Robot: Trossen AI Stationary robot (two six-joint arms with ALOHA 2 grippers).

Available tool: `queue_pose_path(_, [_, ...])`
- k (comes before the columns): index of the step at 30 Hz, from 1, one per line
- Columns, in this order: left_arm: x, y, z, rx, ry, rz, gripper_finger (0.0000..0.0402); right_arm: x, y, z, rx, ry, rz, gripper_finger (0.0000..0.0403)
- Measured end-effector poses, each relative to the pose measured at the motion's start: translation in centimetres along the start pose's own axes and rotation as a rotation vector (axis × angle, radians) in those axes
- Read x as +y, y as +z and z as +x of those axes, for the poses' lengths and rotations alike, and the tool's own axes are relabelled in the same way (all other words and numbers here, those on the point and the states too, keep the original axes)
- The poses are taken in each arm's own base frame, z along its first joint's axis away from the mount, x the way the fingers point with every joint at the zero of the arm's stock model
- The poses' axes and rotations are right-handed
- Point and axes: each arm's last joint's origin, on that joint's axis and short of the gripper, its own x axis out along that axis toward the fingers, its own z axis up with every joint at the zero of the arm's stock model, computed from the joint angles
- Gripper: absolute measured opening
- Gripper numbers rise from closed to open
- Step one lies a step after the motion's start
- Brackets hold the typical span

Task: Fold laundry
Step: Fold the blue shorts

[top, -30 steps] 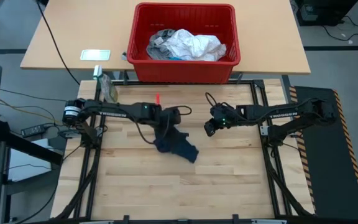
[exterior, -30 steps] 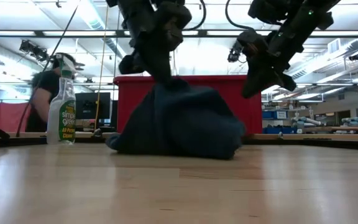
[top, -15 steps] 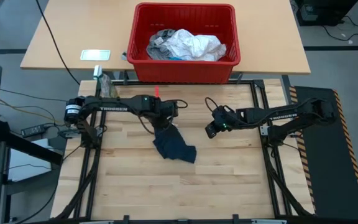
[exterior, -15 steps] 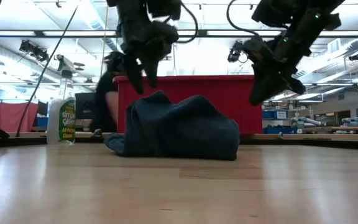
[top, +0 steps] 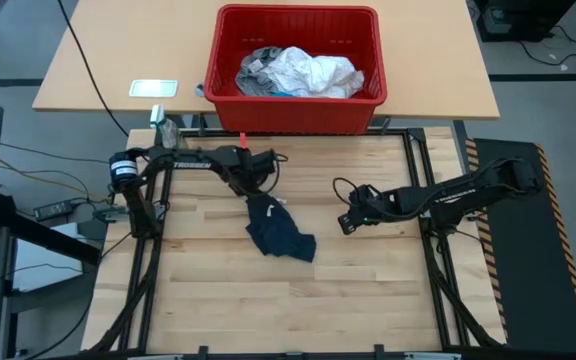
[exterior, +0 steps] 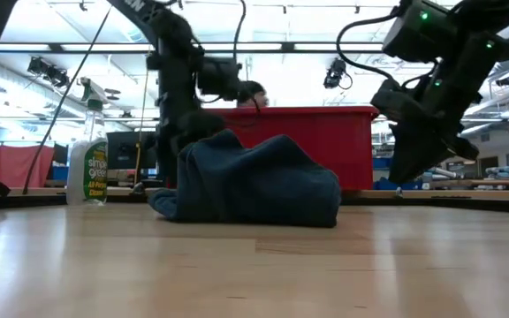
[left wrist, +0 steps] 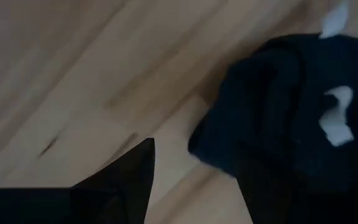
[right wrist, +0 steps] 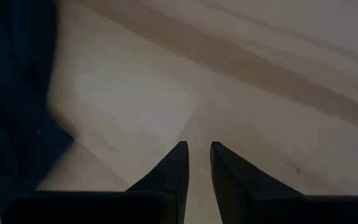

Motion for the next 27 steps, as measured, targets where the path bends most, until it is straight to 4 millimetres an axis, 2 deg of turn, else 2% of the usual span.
queue_pose_path(3, [0.5,-0.9,1.7,0.026,-0.058,0.006,0.0207,-0.1,0.1,0.1,-0.007,0.0,-0.006,0.0075])
queue_pose_path(7, [0.9,-2.2,3.9,0.025,-0.152,-0.013,0.0169,-0.2,0.7,0.2,-0.023,0.002,-0.014,0.0076])
queue_pose_path(10, [0.9,-2.7,4.4,0.023,-0.156,-0.03,0.0122,-0.3,1.2,0.3,-0.036,0.013,-0.02,0.0075])
queue_pose_path(14, [0.4,-2.2,3.9,0.015,-0.171,-0.034,0.0038,-0.2,2.0,0.5,-0.039,0.07,-0.035,0.0064])
queue_pose_path(16, [0.0,-1.5,3.4,-0.002,-0.217,-0.03,0.0013,-0.1,2.3,0.5,-0.043,0.098,-0.039,0.005])
queue_pose_path(21, [-1.8,1.1,0.0,-0.092,-0.35,-0.004,0.0009,0.1,2.7,0.5,-0.062,0.129,-0.026,0.0009])
queue_pose_path(27, [-4.6,3.9,-6.7,-0.264,-0.458,0.072,0.0006,0.7,2.8,-1.3,-0.116,0.231,-0.008,0.0008])
